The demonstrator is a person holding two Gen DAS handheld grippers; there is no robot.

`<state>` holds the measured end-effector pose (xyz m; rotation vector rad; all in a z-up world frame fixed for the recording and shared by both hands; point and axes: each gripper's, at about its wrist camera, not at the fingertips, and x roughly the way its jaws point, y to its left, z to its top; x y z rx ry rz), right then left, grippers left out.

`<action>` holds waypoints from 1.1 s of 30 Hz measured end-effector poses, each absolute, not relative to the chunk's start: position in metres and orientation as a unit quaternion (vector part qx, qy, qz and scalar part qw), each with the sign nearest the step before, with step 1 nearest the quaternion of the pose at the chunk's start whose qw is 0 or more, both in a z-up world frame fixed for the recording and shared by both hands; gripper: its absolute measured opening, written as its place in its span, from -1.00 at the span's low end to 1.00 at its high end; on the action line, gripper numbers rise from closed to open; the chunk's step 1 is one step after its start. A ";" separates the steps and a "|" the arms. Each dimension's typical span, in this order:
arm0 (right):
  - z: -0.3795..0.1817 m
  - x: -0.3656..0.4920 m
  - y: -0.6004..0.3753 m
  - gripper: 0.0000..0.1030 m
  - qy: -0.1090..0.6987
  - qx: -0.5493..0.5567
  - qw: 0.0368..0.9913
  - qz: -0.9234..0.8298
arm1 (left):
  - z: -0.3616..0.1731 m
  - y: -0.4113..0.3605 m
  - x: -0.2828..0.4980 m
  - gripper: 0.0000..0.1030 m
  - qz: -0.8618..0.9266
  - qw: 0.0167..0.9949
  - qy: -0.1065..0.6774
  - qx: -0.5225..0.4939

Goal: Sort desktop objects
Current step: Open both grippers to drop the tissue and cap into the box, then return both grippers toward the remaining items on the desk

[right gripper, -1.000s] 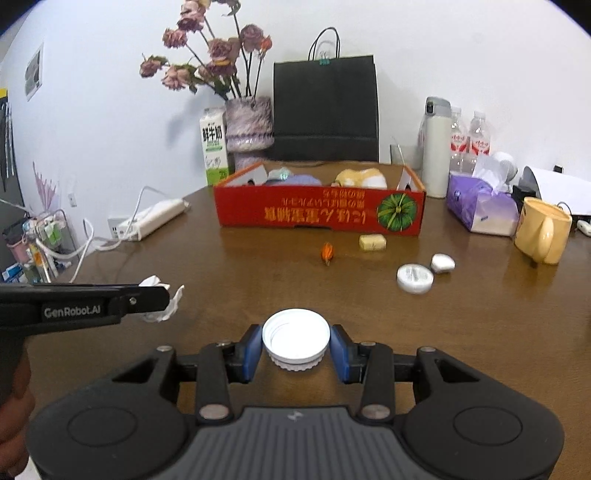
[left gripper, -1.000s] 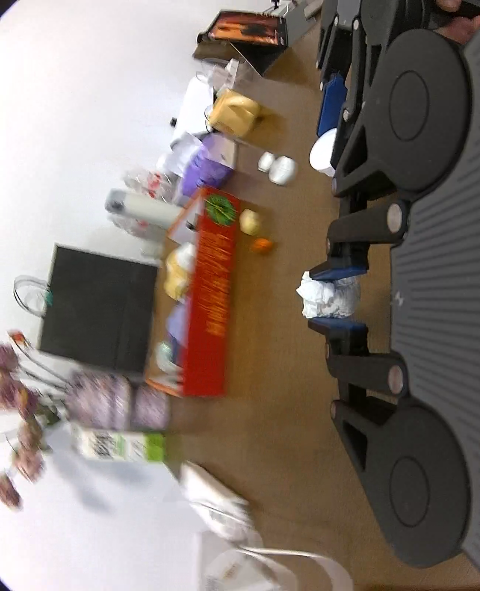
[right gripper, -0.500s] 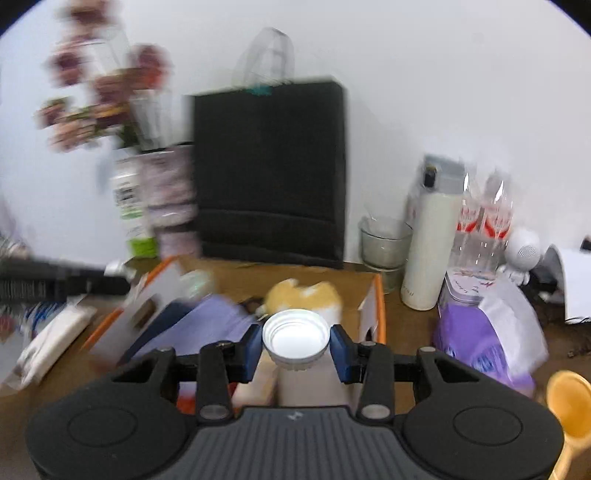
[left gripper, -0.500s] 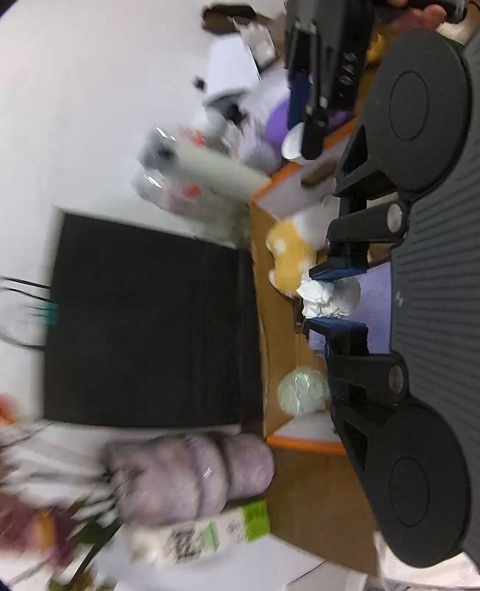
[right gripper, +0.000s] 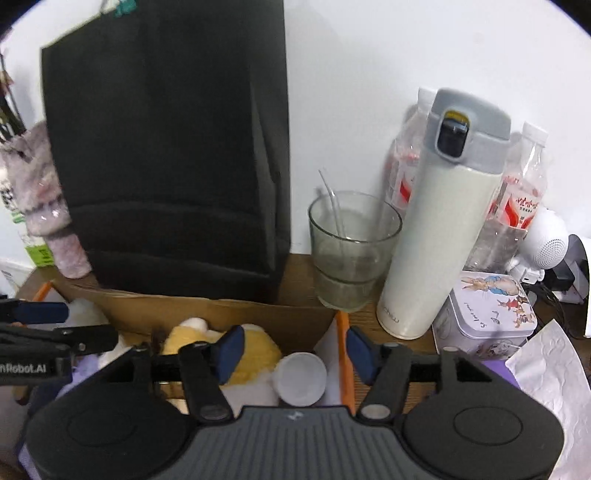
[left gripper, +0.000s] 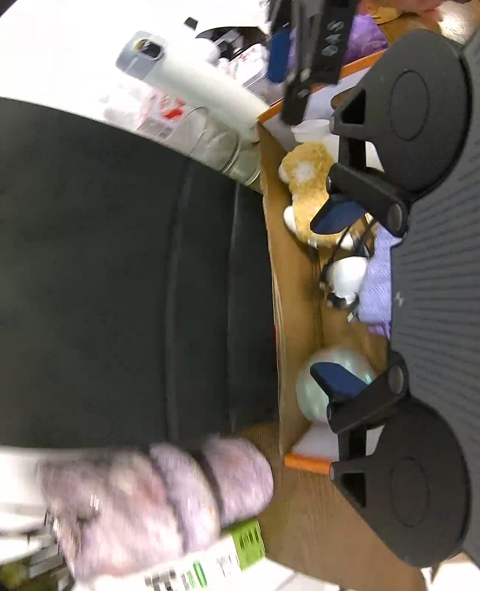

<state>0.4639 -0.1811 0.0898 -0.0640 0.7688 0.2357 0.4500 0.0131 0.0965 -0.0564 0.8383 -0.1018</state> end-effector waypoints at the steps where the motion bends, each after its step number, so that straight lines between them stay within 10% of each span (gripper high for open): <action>1: 0.093 0.457 -0.181 0.22 0.373 -0.032 0.920 0.119 | 0.101 0.017 0.447 0.53 -0.046 0.913 0.405 -0.030; 18: 0.042 0.153 -0.216 0.38 0.314 -0.002 0.933 0.177 | 0.041 0.011 0.094 0.94 -0.083 0.949 0.300 -0.052; 33: 0.001 0.026 -0.198 0.48 0.291 -0.050 0.930 0.217 | 0.004 0.016 0.038 0.96 -0.027 0.941 0.335 -0.022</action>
